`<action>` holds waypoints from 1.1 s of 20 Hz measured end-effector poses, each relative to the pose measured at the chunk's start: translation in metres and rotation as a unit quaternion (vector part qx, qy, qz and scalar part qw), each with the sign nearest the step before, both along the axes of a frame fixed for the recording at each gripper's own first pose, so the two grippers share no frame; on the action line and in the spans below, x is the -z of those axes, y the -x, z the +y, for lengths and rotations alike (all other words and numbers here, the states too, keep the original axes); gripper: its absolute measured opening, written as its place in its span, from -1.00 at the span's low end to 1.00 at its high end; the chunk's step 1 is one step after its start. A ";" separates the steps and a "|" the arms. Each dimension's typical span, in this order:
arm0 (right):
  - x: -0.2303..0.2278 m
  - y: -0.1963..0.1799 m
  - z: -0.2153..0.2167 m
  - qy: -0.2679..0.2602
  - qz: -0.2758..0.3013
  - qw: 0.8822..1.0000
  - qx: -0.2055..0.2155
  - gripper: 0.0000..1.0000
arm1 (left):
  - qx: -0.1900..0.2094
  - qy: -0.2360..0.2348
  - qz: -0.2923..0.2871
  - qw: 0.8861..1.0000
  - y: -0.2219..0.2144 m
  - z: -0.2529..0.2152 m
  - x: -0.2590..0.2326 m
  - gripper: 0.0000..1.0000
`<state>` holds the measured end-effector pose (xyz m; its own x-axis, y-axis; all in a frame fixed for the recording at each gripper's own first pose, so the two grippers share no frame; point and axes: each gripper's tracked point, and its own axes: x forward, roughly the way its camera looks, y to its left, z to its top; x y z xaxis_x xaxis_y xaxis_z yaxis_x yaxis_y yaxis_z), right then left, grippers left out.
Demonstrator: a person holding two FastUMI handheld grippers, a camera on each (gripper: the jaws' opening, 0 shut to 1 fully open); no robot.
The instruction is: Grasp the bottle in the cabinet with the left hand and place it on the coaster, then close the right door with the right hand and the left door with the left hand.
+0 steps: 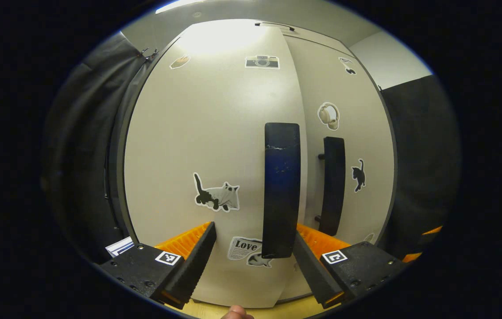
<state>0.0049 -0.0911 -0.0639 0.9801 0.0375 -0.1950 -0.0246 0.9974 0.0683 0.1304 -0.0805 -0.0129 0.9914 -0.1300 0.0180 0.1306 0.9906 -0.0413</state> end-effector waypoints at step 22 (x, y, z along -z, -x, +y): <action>-0.052 0.032 -0.005 -0.012 -0.042 0.999 -0.001 1.00 | -0.033 -0.019 -0.001 0.999 0.085 0.002 -0.026 0.99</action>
